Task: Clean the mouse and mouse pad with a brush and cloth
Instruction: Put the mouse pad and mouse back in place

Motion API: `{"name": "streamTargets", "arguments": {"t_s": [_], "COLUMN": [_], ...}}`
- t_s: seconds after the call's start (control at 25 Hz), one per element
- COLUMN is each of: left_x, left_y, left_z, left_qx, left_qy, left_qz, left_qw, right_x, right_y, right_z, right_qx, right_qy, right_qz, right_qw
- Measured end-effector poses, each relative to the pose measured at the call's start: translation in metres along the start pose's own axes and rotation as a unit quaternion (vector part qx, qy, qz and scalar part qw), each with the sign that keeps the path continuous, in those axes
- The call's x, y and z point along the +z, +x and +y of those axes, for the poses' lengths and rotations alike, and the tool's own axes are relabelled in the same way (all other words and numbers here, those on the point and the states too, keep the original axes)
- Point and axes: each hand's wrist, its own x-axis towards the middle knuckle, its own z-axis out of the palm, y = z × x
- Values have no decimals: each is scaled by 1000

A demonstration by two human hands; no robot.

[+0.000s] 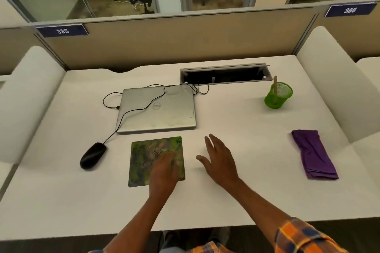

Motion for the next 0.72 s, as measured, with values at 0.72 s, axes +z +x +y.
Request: {"name": "streamTargets", "arguments": {"t_s": [0.72], "left_x": [-76], "left_y": [53], "left_z": [-97], "left_qx": [-268], "left_qy": [-23], "left_qz": [-14], "left_qw": [963], "right_x": [77], "right_y": [39], "right_z": [-147], "right_qx": [206], "right_qy": [-27], "right_qz": [-51], "right_qw": [977]}}
